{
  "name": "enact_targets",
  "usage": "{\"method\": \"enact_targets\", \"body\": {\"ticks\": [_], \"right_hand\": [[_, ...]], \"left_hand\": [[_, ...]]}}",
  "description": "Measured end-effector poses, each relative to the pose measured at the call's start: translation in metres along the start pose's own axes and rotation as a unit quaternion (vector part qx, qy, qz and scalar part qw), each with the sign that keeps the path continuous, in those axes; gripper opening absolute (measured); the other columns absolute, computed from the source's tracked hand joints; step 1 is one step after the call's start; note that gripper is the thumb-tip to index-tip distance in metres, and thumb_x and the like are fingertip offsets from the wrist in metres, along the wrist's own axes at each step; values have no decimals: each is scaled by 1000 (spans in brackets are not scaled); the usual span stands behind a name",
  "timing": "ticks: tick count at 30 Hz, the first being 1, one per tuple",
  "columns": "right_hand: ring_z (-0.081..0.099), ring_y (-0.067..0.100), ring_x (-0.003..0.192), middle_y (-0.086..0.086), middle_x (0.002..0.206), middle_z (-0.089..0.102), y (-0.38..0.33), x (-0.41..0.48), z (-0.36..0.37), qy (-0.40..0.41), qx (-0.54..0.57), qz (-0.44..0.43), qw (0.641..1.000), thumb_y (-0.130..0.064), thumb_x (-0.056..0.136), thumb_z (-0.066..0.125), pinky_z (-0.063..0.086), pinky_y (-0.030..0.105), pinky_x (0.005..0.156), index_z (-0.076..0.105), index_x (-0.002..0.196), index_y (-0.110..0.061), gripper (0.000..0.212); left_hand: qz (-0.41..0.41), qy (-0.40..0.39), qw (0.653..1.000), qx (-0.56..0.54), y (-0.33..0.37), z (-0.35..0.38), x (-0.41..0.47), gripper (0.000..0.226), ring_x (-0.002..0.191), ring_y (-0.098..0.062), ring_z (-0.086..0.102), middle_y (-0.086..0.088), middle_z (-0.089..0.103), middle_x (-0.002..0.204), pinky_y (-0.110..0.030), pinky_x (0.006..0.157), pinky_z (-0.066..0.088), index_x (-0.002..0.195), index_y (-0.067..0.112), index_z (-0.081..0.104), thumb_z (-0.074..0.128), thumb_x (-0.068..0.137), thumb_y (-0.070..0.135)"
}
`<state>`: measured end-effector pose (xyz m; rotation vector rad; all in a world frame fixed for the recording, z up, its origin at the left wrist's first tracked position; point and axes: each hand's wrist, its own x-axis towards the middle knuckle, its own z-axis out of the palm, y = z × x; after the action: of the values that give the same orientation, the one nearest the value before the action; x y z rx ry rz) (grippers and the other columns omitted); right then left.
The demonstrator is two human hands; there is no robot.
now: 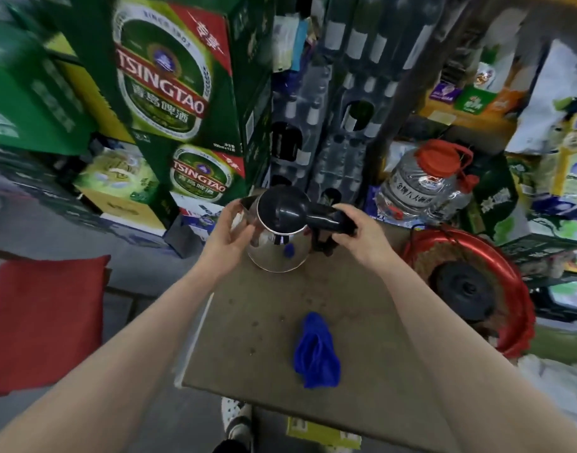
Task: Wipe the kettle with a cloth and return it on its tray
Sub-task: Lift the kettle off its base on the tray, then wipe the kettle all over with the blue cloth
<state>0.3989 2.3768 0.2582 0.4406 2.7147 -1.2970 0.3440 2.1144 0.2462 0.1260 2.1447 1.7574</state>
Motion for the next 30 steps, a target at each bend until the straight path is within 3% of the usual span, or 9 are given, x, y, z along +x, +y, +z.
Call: {"method": "enact_targets", "body": {"ticks": [3, 6, 10, 14, 16, 19, 22, 26, 30], "right_hand": [[55, 27, 125, 5, 130, 59, -1, 22, 8, -3, -2, 19, 1000, 4, 87, 69, 41, 45, 113, 55, 136, -21, 57], [54, 26, 124, 8, 131, 58, -2, 34, 14, 4, -18, 27, 999, 4, 88, 67, 40, 40, 111, 55, 135, -20, 55], [53, 26, 125, 8, 133, 57, -1, 42, 17, 2, -42, 29, 999, 3, 90, 64, 39, 36, 108, 52, 137, -20, 53], [48, 14, 123, 5, 146, 43, -2, 33, 22, 15, -15, 31, 999, 5, 90, 62, 38, 25, 107, 37, 150, -27, 72], [47, 5, 113, 0, 146, 37, 4, 9, 30, 90, 8, 55, 994, 4, 90, 61, 40, 20, 101, 33, 152, -23, 73], [55, 25, 120, 5, 131, 51, 25, -49, 61, 114, -84, 153, 978, -33, 91, 70, 48, 37, 96, 52, 129, -14, 46], [56, 33, 119, 9, 126, 57, 46, -107, 104, -67, -180, 260, 946, -71, 78, 66, 48, 40, 96, 53, 125, -10, 78], [64, 36, 114, 14, 122, 70, 65, -133, 118, -53, -141, 297, 943, -38, 93, 61, 53, 37, 91, 61, 126, -14, 40], [66, 28, 100, 6, 106, 73, 52, -127, 98, -60, -37, 192, 979, -8, 88, 57, 45, 26, 82, 66, 121, -19, 36]], "left_hand": [[-19, -3, 1000, -16, -7, -7, 13, 47, 96, 29, 53, 38, 47, 113, 2, 71, 43, 139, 27, 34, 49, 100, 8], [-27, -12, 999, -22, -14, -8, 18, 54, 123, 7, 48, 47, 47, 114, -7, 91, 44, 147, 25, 29, 50, 100, 9], [-13, -22, 999, -33, -21, -4, 23, 64, 139, -8, 37, 27, 41, 137, -28, 110, 36, 153, 24, 23, 52, 98, 8], [-4, -12, 1000, -26, -24, -1, 27, 64, 138, -9, 38, 13, 35, 150, -8, 96, 41, 153, 21, 21, 49, 98, 1], [0, -9, 1000, -18, -27, -4, 24, 65, 130, -5, 44, 16, 36, 147, -3, 89, 43, 153, 23, 22, 49, 98, 1], [-17, 2, 1000, 20, -35, -3, 9, 63, 121, -2, 51, 15, 42, 143, -13, 92, 45, 152, 27, 26, 51, 98, 5], [-46, 12, 998, 39, -58, 5, -18, 56, 118, -11, 56, 15, 53, 132, -24, 96, 46, 147, 20, 37, 54, 96, 4], [-94, -15, 990, 102, -89, 17, -60, 45, 121, -20, 59, 0, 60, 129, -24, 97, 44, 134, 24, 52, 58, 94, 5], [-103, -106, 981, 128, -93, 28, -90, 60, 133, -19, 49, -1, 49, 143, -35, 112, 39, 137, 35, 43, 69, 88, 12]]}}
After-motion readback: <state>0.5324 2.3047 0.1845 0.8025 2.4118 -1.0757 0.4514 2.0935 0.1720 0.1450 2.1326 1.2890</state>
